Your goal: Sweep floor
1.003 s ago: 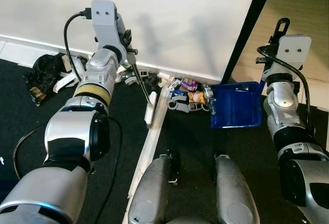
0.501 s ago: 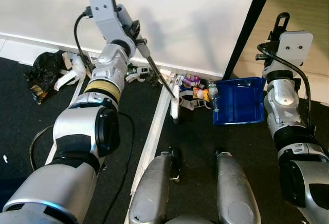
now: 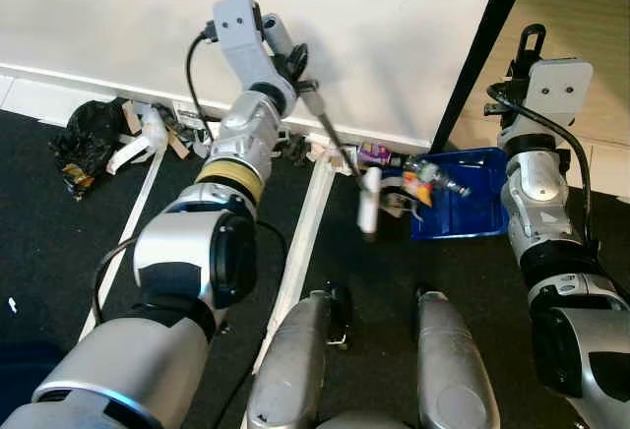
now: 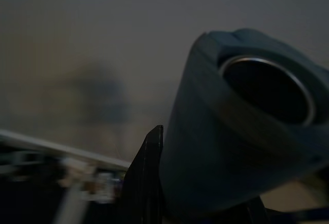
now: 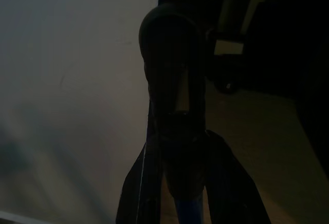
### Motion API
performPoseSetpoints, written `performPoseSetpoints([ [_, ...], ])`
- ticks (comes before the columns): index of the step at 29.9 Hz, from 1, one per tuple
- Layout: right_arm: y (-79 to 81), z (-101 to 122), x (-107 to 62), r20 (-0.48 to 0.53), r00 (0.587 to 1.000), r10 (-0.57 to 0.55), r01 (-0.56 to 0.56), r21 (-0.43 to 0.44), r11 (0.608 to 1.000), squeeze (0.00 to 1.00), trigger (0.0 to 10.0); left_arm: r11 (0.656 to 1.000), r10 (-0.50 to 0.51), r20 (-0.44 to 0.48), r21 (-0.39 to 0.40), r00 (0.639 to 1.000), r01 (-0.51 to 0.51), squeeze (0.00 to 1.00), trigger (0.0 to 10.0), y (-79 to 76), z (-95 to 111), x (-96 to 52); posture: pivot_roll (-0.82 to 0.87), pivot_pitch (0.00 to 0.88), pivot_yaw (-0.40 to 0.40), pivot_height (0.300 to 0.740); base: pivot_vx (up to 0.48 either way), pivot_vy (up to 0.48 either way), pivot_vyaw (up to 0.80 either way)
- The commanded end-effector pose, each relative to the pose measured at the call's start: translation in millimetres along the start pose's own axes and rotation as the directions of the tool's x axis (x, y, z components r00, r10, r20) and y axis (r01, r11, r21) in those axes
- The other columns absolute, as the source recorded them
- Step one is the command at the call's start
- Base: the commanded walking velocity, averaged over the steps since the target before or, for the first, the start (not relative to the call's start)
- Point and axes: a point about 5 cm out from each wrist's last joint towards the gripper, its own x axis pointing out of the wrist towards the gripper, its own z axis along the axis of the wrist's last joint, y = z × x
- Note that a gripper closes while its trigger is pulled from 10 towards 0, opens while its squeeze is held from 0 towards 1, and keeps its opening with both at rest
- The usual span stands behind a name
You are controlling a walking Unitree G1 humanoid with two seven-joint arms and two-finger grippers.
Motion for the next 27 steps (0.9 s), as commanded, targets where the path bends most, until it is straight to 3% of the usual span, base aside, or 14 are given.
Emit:
performPoseSetpoints([
  [1, 17.8, -19.7, -13.0, -0.095, 0.993, 0.064, -0.061, 0.037, 0.997, 0.0, 10.0, 0.995, -0.066, 0.055, -0.07, 0.996, 0.07, 0.0, 10.0, -16.2, 5.9, 5.4, -0.11, 0.325, 0.206, 0.74, 0.0, 0.0, 0.0],
  [7, 17.0, -19.6, -13.2, -0.095, 0.994, 0.06, -0.057, 0.038, 0.998, 0.0, 10.0, 0.983, -0.147, 0.073, -0.099, 0.987, 0.153, 0.0, 10.0, -35.3, 7.6, 10.1, -0.1, 0.323, 0.208, 0.74, 0.0, 0.0, 0.0],
  [11, 16.2, -20.0, -13.8, -0.095, 0.994, 0.055, -0.052, 0.04, 0.998, 0.0, 10.0, 0.975, -0.196, 0.078, -0.09, 0.977, 0.203, 0.0, 10.0, -39.8, 11.4, 11.0, -0.1, 0.32, 0.211, 0.74, 0.0, 0.0, 0.0],
  [15, 11.5, -15.5, -13.5, -0.066, 0.997, 0.034, -0.03, 0.054, 0.998, 0.0, 10.0, 0.977, -0.21, 0.079, -0.028, 0.975, 0.212, 0.0, 10.0, -26.8, 24.1, 8.6, -0.08, 0.31, 0.218, 0.74, 0.0, 0.0, 0.0],
  [17, 7.0, -13.6, -13.8, -0.054, 0.998, 0.011, -0.008, 0.063, 0.998, 0.0, 10.0, 0.981, -0.176, -0.012, 0.085, 0.984, 0.176, 0.0, 10.0, -16.5, 22.0, 6.7, -0.07, 0.303, 0.218, 0.74, 0.0, 0.0, 0.0],
  [19, 3.8, -12.7, -14.3, -0.048, 0.999, -0.005, 0.009, 0.072, 0.997, 0.0, 10.0, 0.977, -0.144, -0.05, 0.15, 0.988, 0.15, 0.0, 10.0, -8.4, 21.7, 4.6, -0.07, 0.303, 0.218, 0.74, 0.0, 0.0, 0.0],
  [24, -3.5, -10.9, -17.8, -0.031, 0.999, -0.044, 0.047, 0.102, 0.994, 0.0, 10.0, 0.974, -0.103, -0.036, 0.197, 0.994, 0.108, 0.0, 10.0, 7.3, 34.6, -0.9, -0.05, 0.289, 0.222, 0.74, 0.0, 0.0, 0.0],
  [27, -8.4, -5.9, -19.7, -0.012, 0.997, -0.075, 0.076, 0.141, 0.987, 0.0, 10.0, 0.971, -0.111, -0.018, 0.212, 0.994, 0.113, 0.0, 10.0, 7.7, 40.4, -2.7, -0.04, 0.28, 0.221, 0.74, 0.0, 0.0, 0.0],
])
